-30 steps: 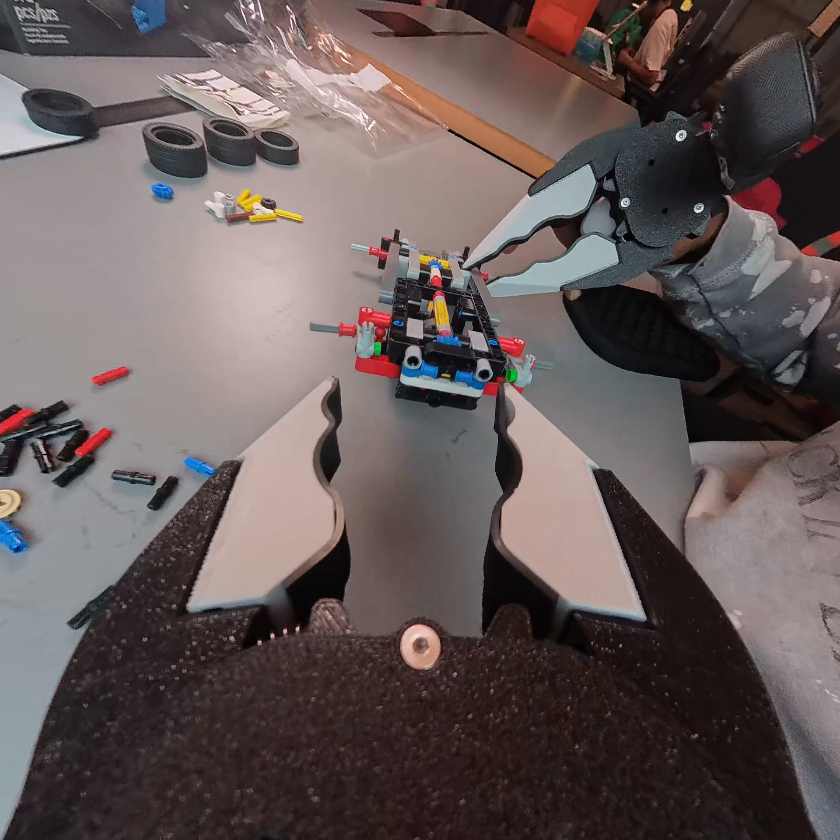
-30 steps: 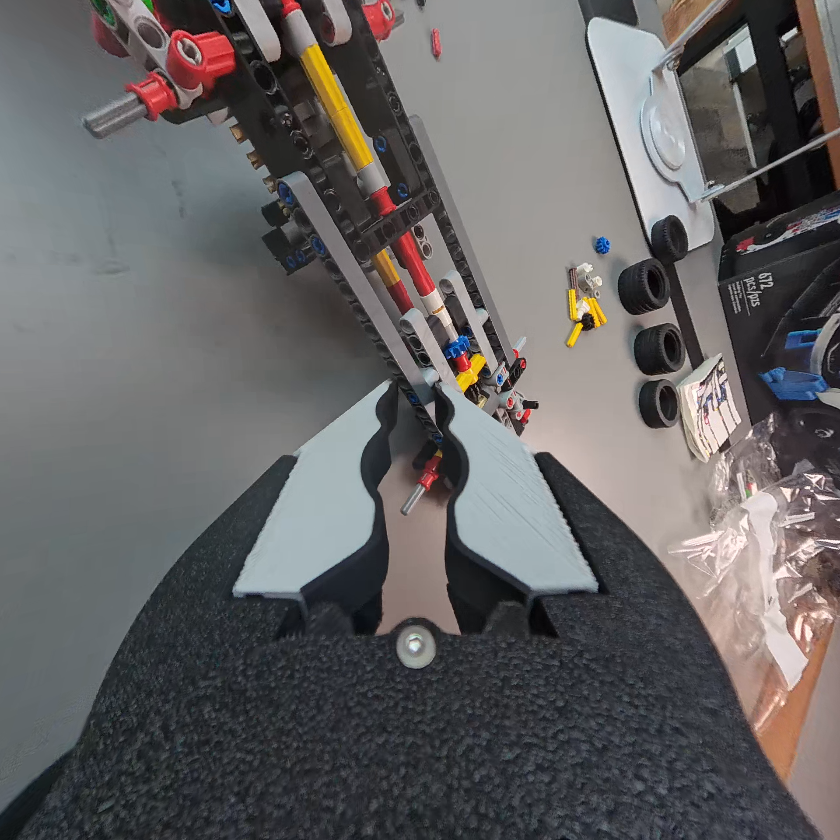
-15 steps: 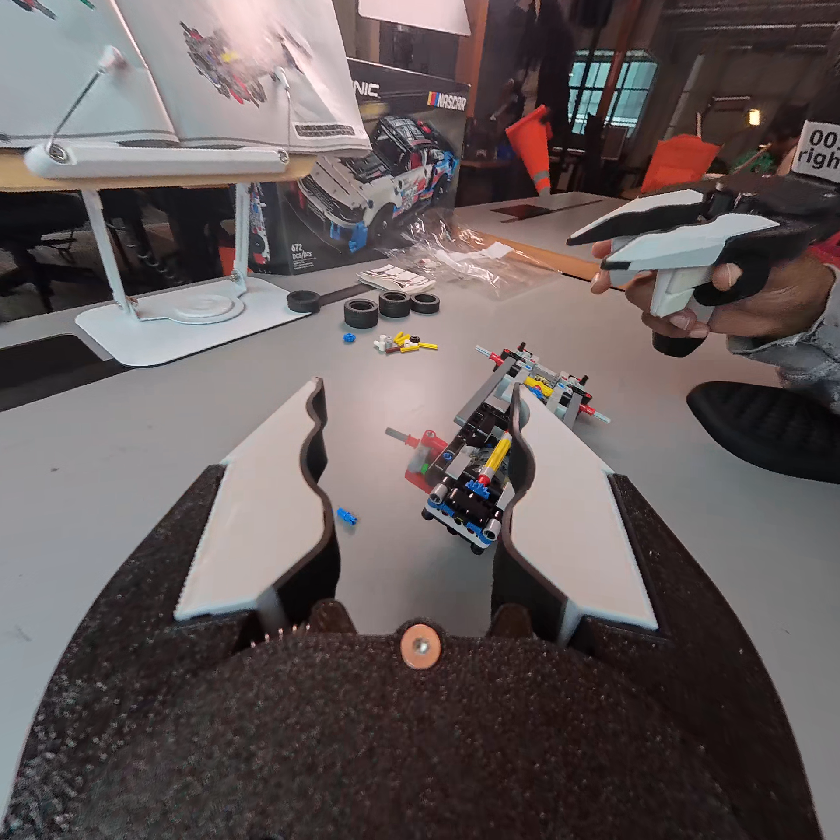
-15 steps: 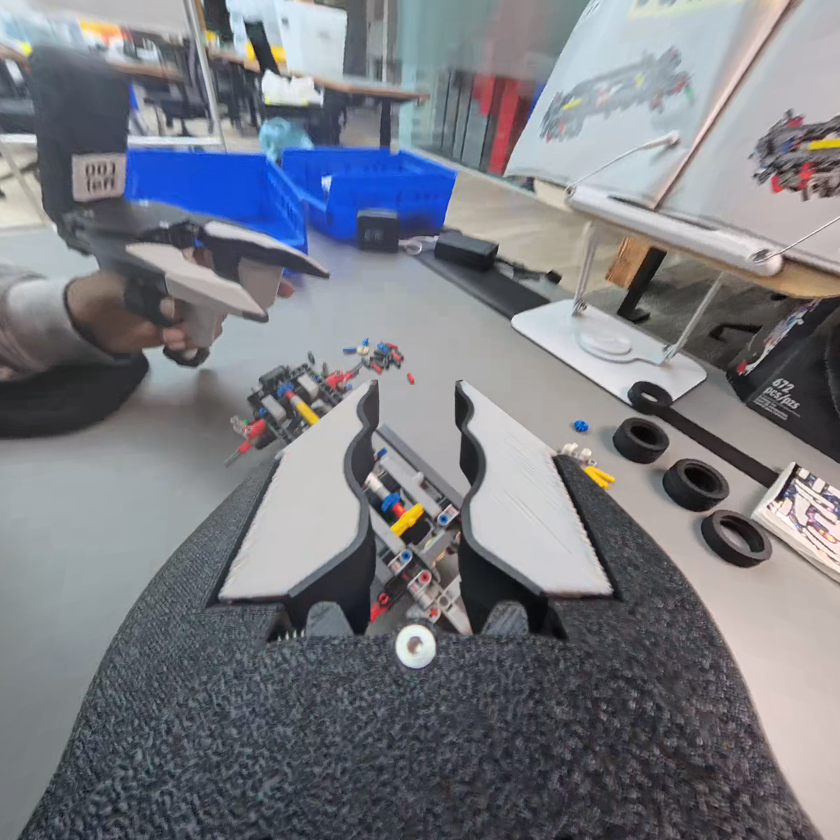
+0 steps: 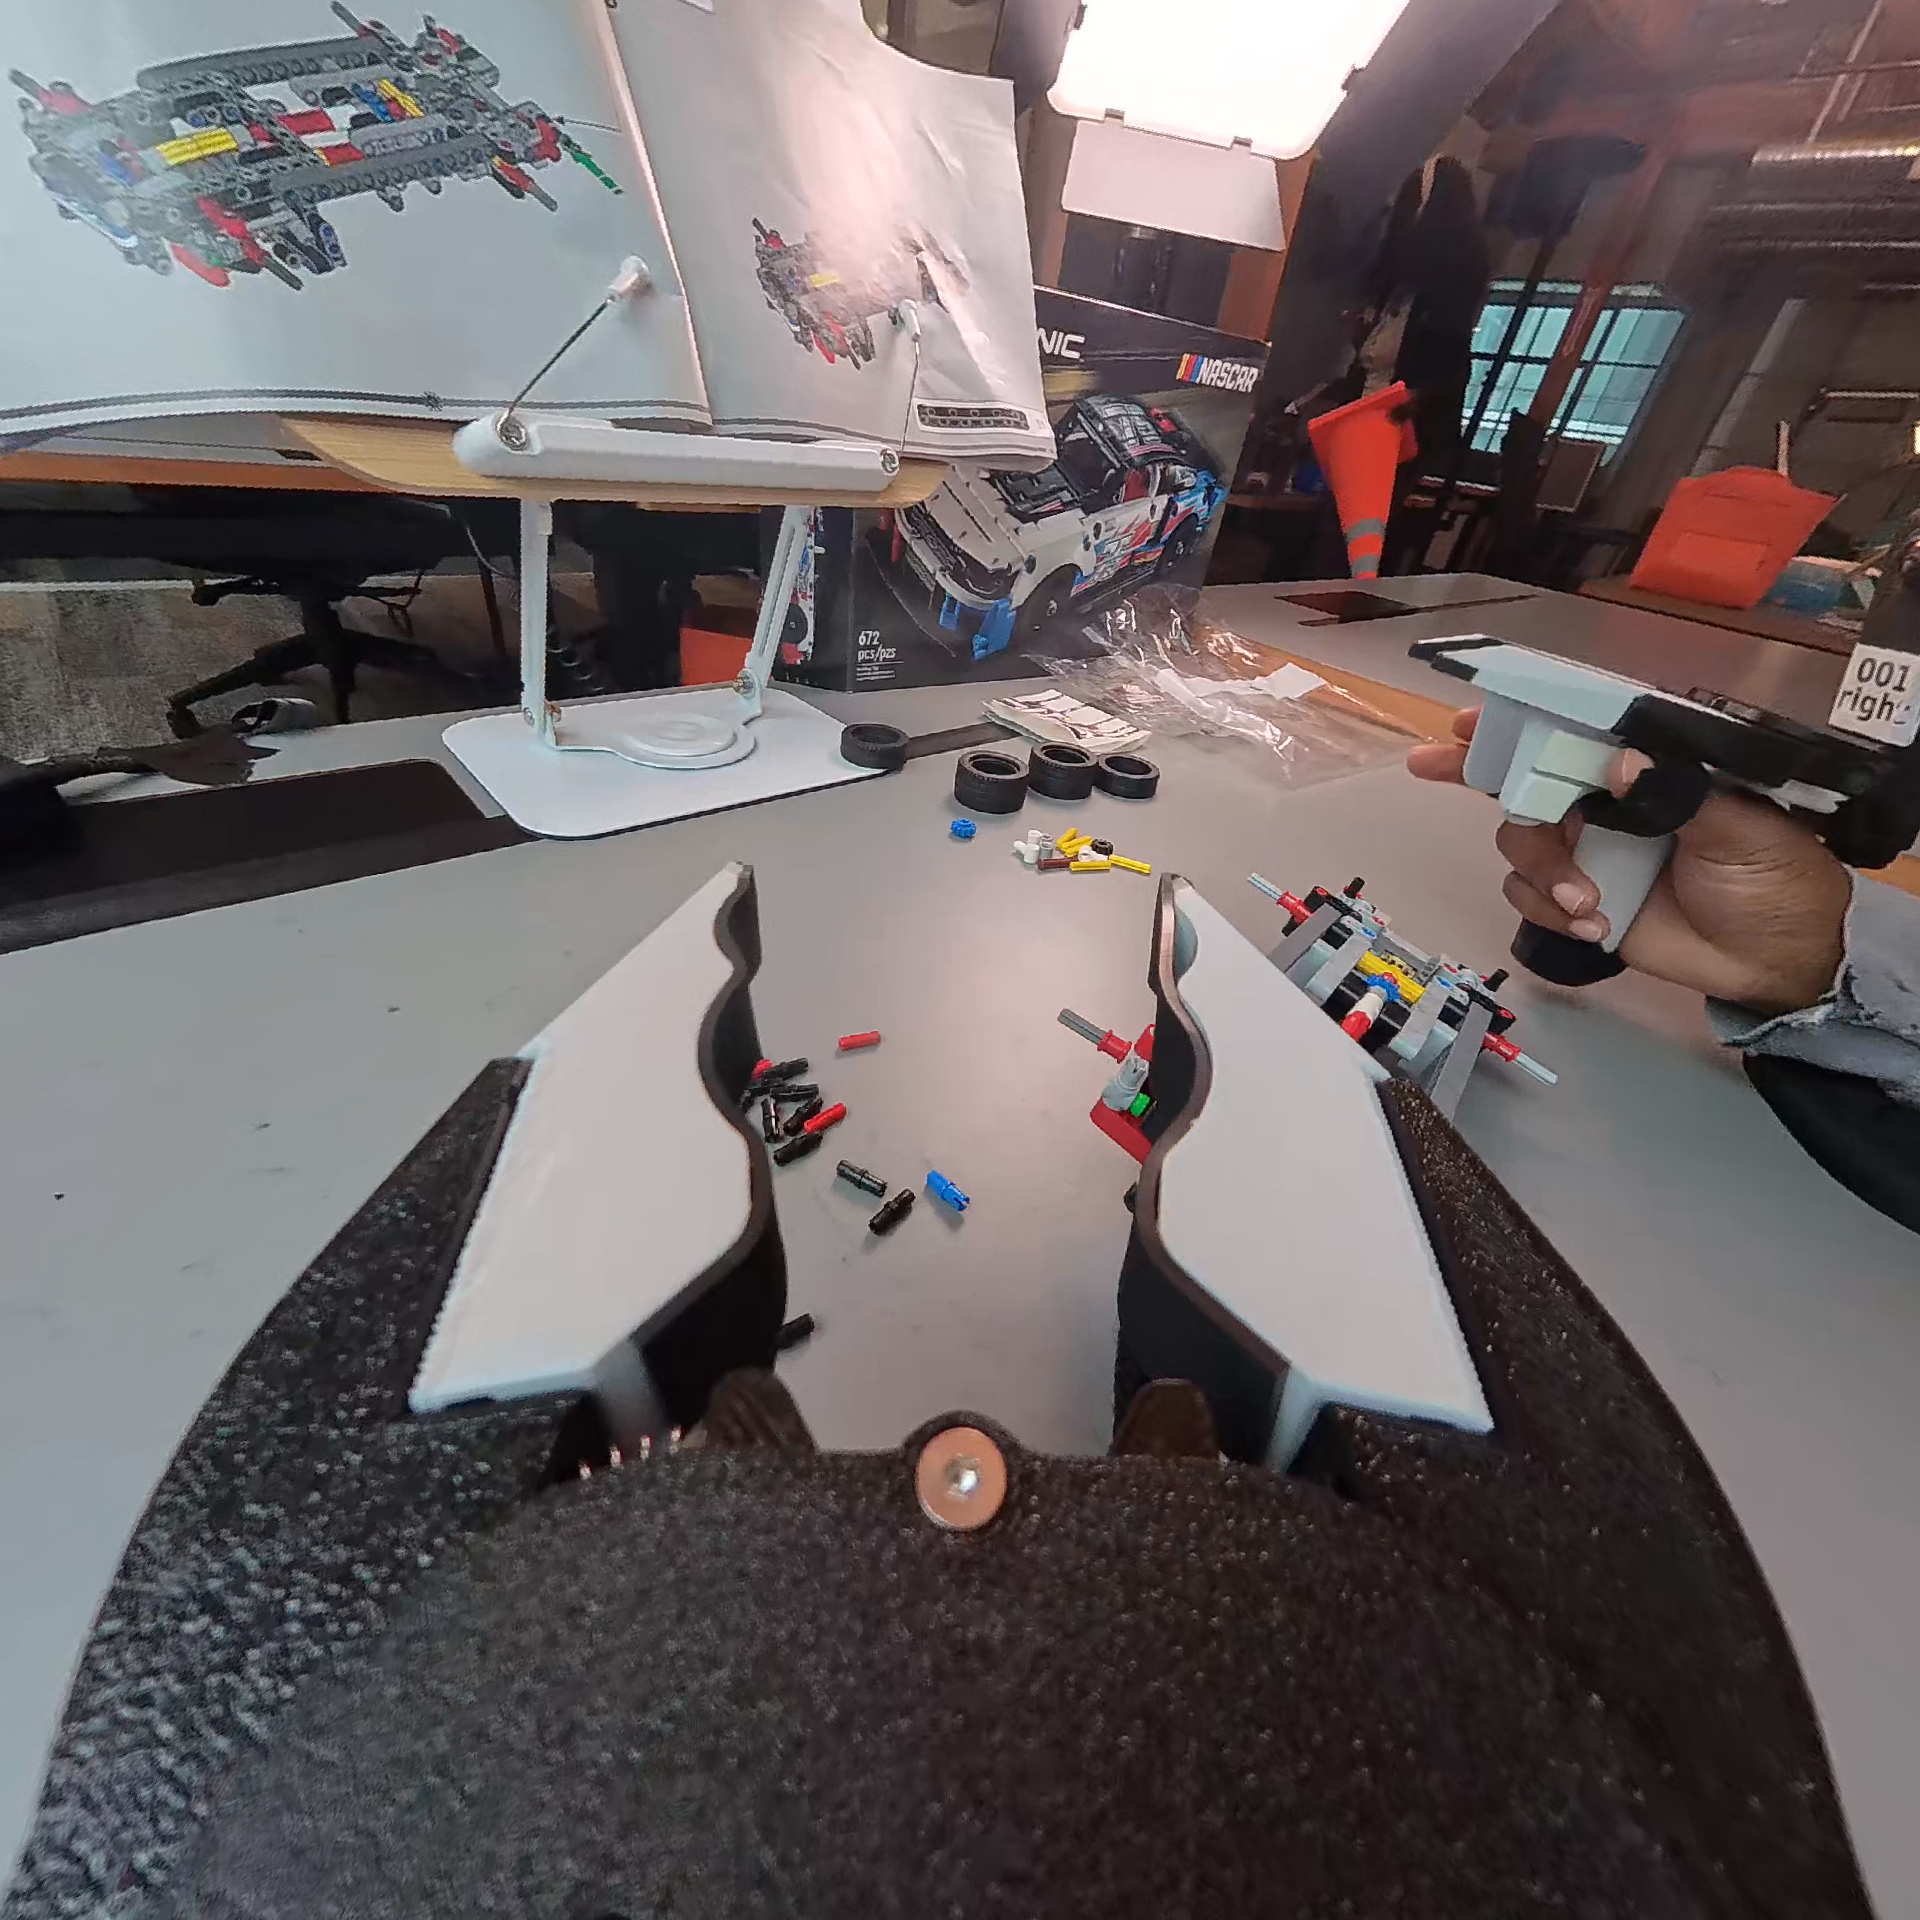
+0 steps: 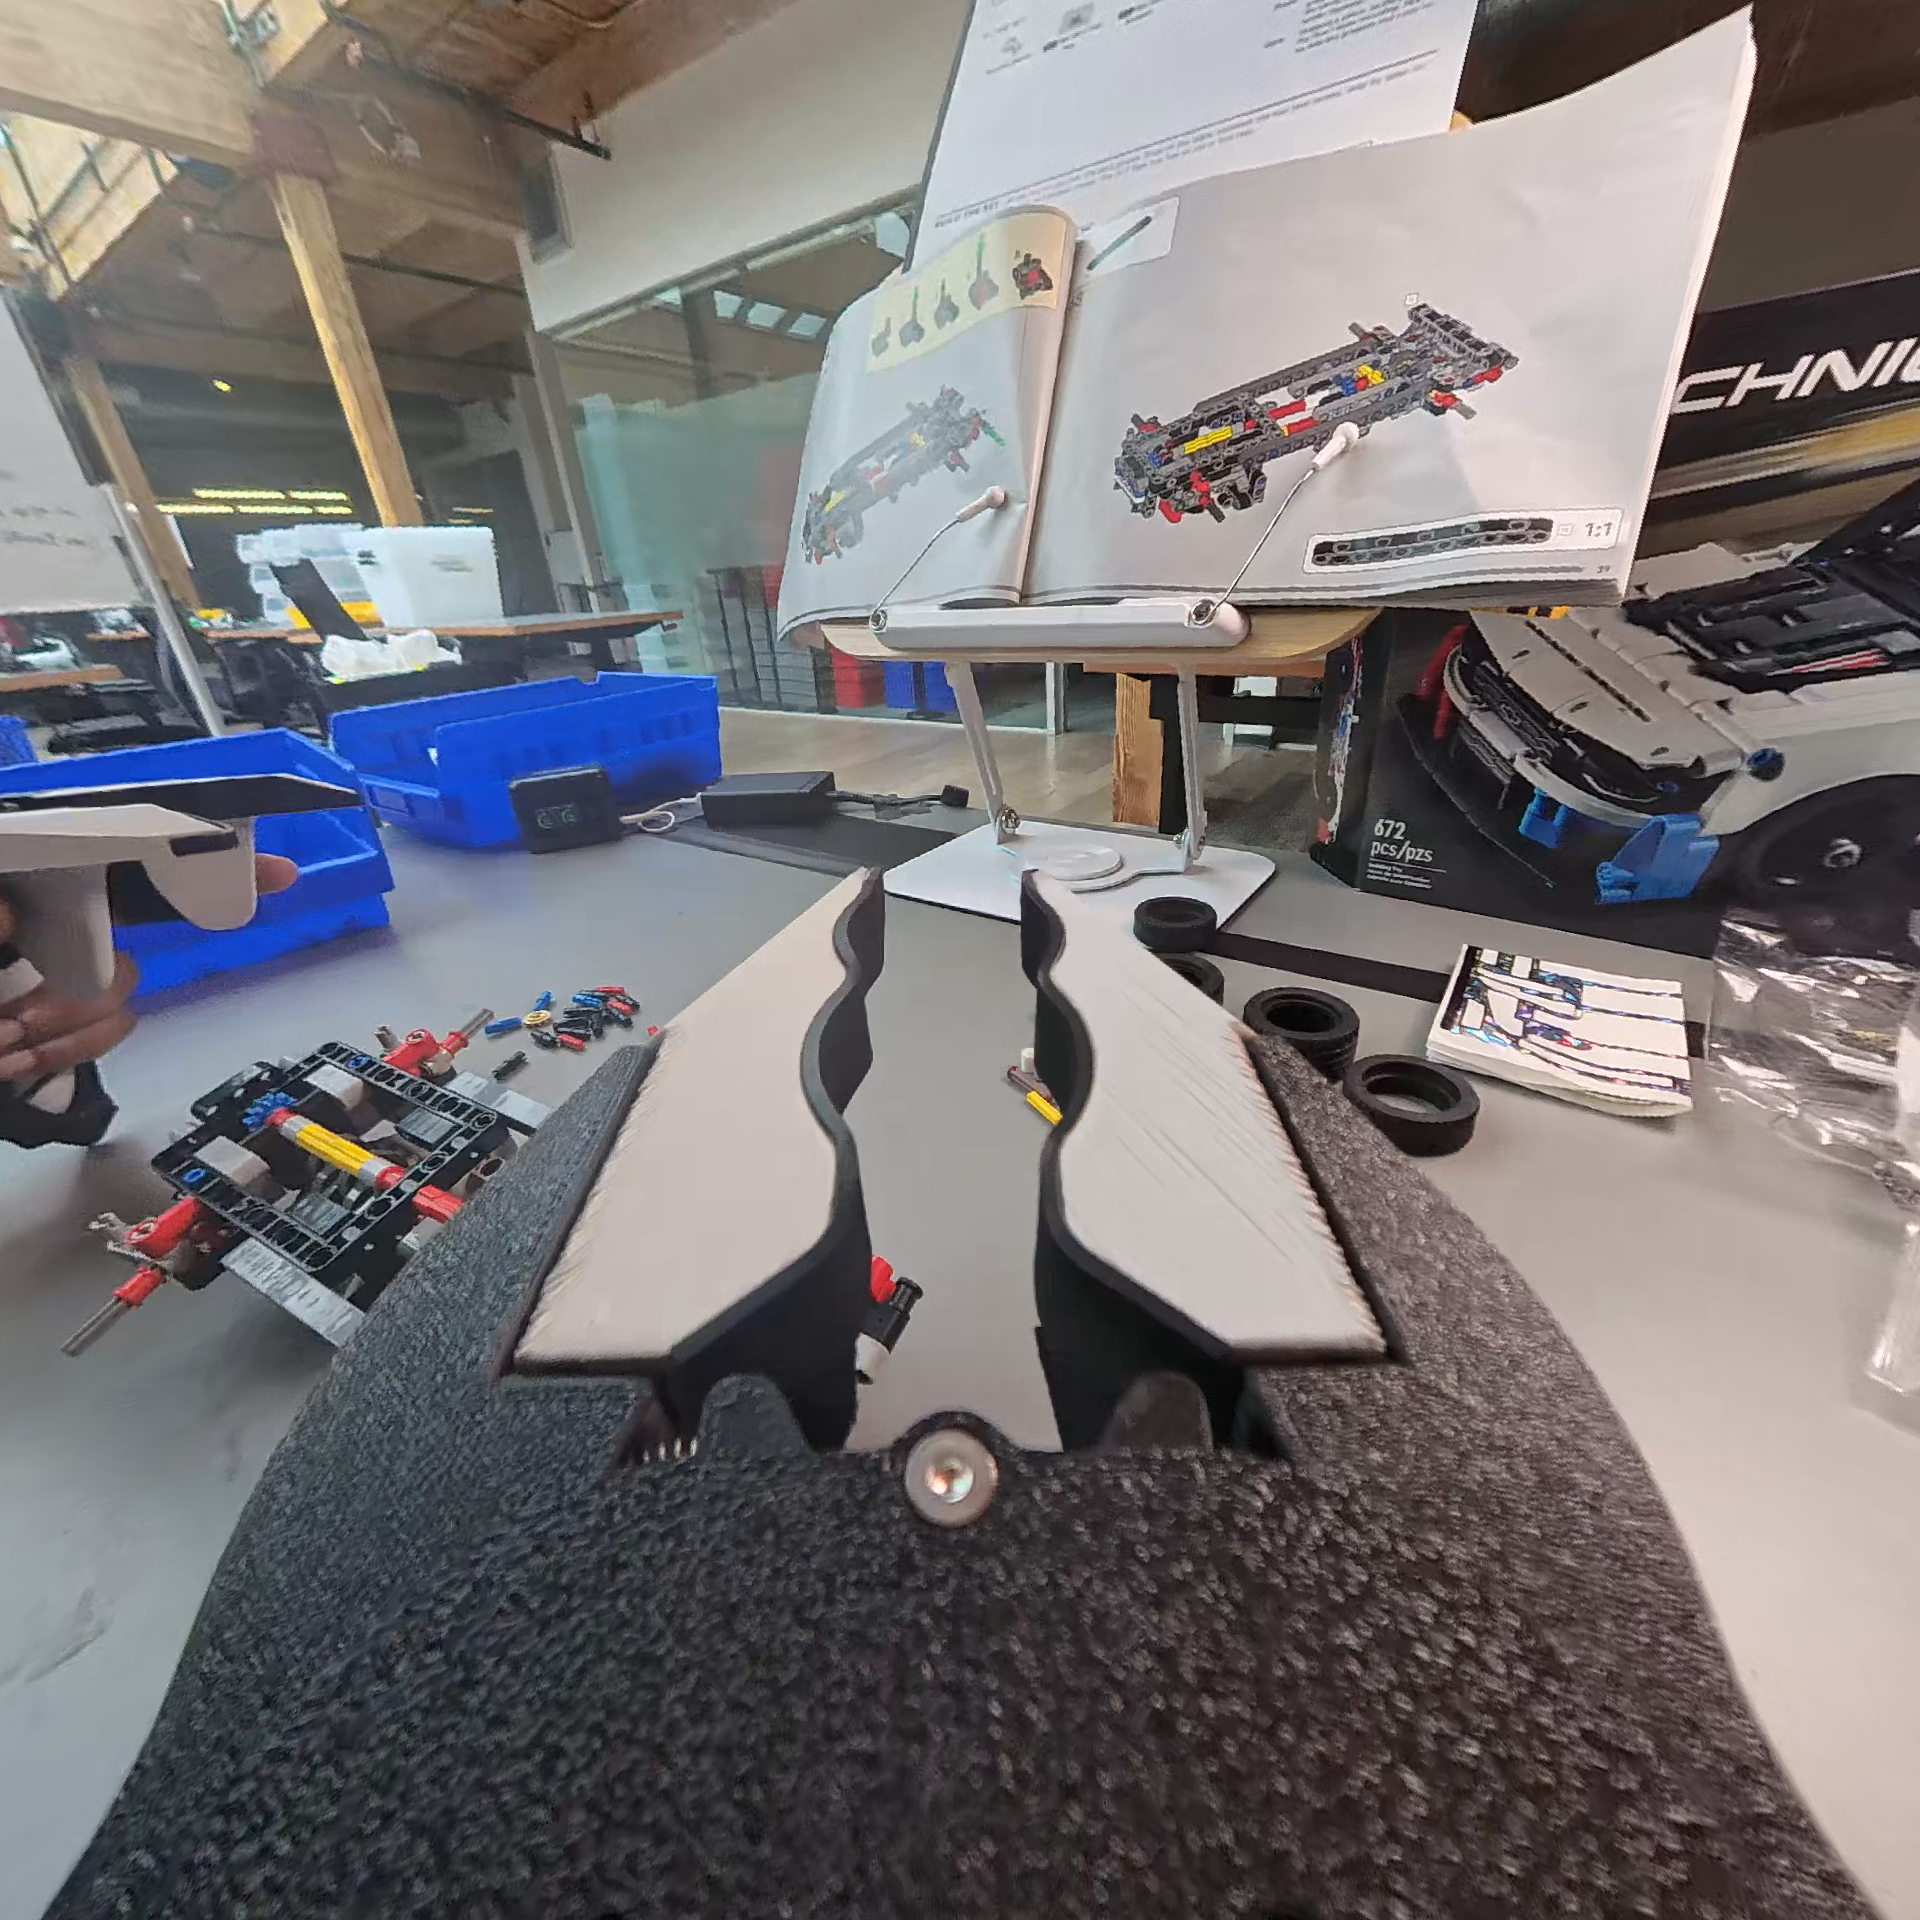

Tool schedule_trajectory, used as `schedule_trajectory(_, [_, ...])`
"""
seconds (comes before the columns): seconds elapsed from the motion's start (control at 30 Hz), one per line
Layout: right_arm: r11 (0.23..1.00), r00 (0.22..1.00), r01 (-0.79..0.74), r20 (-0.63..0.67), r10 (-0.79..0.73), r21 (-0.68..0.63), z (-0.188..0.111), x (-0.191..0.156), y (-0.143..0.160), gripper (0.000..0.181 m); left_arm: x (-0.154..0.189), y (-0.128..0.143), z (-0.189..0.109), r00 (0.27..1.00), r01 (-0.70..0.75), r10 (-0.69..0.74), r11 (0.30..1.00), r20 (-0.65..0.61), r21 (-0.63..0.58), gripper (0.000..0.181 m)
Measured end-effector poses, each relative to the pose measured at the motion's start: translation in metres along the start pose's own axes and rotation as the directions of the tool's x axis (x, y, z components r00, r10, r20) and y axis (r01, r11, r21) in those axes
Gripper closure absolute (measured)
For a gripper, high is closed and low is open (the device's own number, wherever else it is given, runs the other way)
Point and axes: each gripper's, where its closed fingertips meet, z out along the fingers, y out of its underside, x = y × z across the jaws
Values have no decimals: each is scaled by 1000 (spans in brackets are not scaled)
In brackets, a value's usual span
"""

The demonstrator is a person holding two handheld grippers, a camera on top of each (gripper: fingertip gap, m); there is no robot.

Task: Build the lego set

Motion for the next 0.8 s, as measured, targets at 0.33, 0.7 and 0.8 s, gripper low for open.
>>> schedule_trajectory(0.33, [998,999,-34,14,34,-56,6,1,17,169,-19,-14,-4,996,44,-50,996,77,71,126])
schedule_trajectory(0.7, [997,999,-29,-19,27,-67,6,-4,19,176,-76,-161,97,978,-148,101,952,182,268,172])
schedule_trajectory(0.8, [997,1000,10,-23,-11,-72,2,-5,19,177,-103,-195,157,978,-123,70,954,198,273,173])
